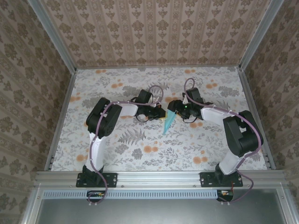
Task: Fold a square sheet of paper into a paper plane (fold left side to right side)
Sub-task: Fold the wing for the fifth time at the center of the table.
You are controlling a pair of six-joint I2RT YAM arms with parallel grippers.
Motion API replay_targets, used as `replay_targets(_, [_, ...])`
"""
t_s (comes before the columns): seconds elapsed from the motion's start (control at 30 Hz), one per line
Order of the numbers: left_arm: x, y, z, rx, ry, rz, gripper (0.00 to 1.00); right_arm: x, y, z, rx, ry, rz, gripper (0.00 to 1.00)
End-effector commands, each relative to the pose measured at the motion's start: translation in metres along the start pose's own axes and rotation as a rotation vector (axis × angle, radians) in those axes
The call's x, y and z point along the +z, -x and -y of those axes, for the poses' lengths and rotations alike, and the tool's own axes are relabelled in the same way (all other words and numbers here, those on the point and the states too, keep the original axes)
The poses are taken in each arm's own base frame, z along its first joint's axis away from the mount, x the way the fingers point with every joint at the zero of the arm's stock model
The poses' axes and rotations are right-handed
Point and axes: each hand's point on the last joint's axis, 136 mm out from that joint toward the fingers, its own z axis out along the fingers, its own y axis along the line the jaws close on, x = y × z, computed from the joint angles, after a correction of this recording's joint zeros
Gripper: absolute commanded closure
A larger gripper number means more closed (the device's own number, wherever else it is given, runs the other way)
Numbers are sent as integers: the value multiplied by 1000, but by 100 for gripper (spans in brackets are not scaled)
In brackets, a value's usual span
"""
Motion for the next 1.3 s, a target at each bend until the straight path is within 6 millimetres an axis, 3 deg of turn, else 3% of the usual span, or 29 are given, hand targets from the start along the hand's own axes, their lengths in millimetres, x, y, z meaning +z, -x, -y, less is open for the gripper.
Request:
replay_targets(0.0, [11, -21, -35, -62, 96, -57, 100, 5, 12, -16, -28, 44, 4, 36])
replay_targets(0.33, [12, -21, -34, -58, 95, -63, 100, 28, 11, -5, -23, 14, -44, 37])
replay_targets(1.27, [21, -22, -29, -47, 89, -90, 99, 33, -13, 43, 6, -146, -98, 37])
